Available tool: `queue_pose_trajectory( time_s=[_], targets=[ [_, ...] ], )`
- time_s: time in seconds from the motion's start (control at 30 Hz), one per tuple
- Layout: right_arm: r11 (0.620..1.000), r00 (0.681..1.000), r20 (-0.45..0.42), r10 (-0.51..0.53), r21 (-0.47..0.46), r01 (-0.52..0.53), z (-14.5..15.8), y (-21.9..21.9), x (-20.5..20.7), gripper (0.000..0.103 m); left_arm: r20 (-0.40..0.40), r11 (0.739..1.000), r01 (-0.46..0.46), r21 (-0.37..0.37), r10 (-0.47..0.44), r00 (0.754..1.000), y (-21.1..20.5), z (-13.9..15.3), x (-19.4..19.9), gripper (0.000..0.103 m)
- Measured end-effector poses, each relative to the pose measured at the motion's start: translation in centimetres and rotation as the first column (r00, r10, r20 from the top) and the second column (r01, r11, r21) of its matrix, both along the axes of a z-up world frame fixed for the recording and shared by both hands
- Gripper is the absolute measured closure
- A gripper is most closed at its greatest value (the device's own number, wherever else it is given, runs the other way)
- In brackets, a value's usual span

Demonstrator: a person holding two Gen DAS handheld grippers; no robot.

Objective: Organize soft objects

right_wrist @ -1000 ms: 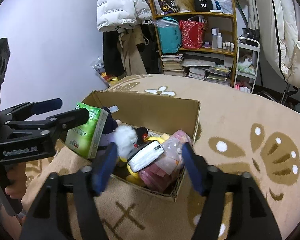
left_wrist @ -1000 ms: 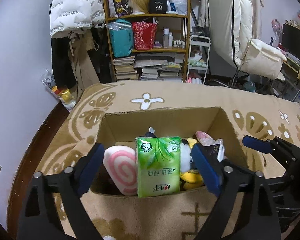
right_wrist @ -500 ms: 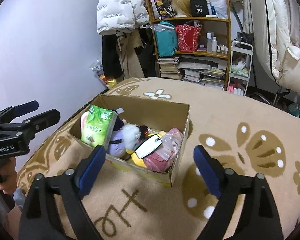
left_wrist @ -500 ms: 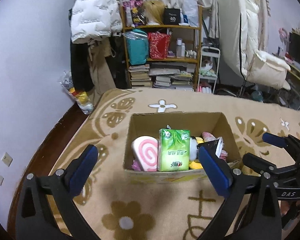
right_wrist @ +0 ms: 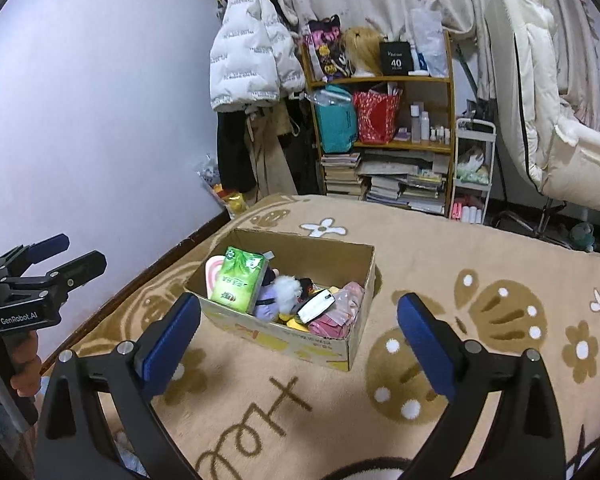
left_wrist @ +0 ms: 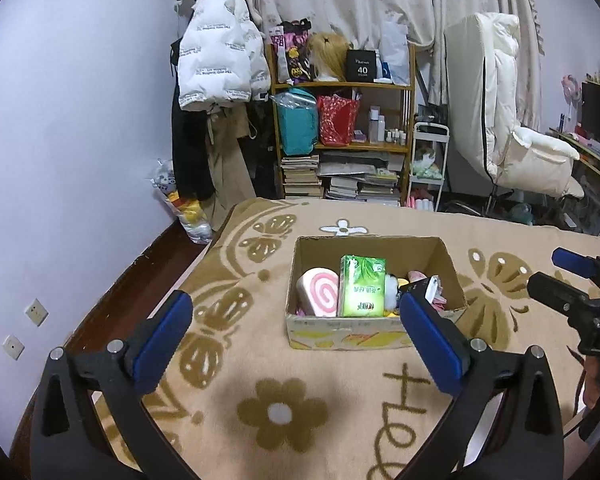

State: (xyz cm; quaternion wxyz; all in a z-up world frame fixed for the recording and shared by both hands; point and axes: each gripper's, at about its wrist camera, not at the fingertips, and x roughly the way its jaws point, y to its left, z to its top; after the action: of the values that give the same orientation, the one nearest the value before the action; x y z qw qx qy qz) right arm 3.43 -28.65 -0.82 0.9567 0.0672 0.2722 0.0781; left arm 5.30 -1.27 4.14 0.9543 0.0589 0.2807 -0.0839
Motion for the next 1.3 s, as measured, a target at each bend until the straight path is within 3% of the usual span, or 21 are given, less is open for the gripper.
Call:
queue_pose_trajectory(
  time_s=[0.5, 0.67, 1.1, 1.3],
  targets=[
    [0.999, 0.989, 0.139, -0.043, -0.008, 0.044, -0.1, 0.5, -4.9, 0.000, 0.089, 0.999, -0.022, 0.031, 0.020, 0.996, 1.1, -0.9, -4.6, 0.001],
    [0.999, 0.991, 0.122, -0.047, 0.003, 0.047, -1.2, 0.2, -4.8, 0.000, 0.112, 0.999, -0.032, 0.015, 0.030, 0.993, 1.6, -2.0, -4.4, 0.001],
    [0.996, 0.994, 0.076, -0.079, -0.026, 0.081, -3.8, -0.1, -2.9, 0.000, 0.069, 1.000, -0.003, 0.023, 0.001, 0.998, 0.8, -4.0, -2.6, 0.001],
    [0.995, 0.993, 0.064, -0.094, -0.013, 0.095, -4.5, -0.6, -2.5, 0.000, 0.049, 1.000, -0.021, -0.014, 0.021, 0.999, 1.2, -4.6, -2.0, 0.001]
  ],
)
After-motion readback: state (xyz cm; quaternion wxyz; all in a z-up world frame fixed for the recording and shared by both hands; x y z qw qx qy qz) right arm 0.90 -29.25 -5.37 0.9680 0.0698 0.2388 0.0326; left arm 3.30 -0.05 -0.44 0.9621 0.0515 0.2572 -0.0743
